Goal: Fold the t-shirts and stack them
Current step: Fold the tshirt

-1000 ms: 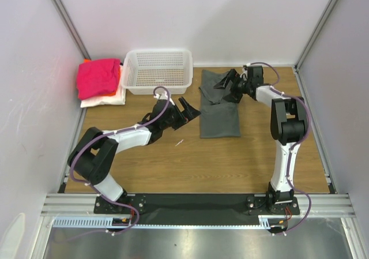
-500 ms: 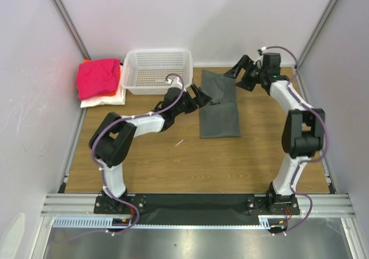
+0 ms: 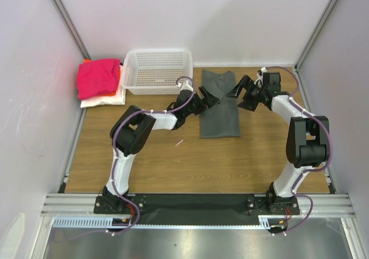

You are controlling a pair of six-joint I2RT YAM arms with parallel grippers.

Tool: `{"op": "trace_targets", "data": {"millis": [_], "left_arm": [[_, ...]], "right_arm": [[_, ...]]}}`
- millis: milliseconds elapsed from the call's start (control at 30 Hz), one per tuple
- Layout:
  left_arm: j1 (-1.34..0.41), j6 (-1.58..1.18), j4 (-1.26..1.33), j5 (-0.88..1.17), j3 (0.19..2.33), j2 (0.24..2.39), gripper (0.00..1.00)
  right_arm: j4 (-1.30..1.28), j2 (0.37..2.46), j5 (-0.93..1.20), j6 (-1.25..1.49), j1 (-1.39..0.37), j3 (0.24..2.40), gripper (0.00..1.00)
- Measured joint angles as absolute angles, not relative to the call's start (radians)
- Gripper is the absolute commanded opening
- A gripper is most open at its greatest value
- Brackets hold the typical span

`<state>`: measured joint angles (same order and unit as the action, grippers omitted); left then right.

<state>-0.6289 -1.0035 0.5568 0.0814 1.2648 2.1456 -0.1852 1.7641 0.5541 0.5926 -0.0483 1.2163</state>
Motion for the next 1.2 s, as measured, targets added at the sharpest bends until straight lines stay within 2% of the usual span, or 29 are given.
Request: {"op": "trace_targets", "data": {"millis": [467,700,833,967,1200], "left_arm": [[-0.621,-0.929,0.477,0.054,1.365,2.185,0.99],[-0.622,-0.825,0.265,0.019,1.333,2.001,0.99],[-0.633,-0.823,0.153,-0.043,1.253,1.782,0.98],[-0.665,-0.879,0.159,-0.06,1.072,1.638,0.96],[-0.772,-0.956,0.094,-0.056,0.897,1.683,0.92]], "right_arm": [[-0.244,1.723,0.521,0.549,-0.035,1.214,1.0],[-0.288,1.561,0.494,0.543,-0.033,1.069,1.0],[-0.322,1.517,0.467,0.541,-0.032,0.945,0.99],[-0.347,1.491,0.456,0.54,-0.032,0.826,0.94],[-0.334,1.452,0.445,0.54,-0.033,0.756,0.82]]}}
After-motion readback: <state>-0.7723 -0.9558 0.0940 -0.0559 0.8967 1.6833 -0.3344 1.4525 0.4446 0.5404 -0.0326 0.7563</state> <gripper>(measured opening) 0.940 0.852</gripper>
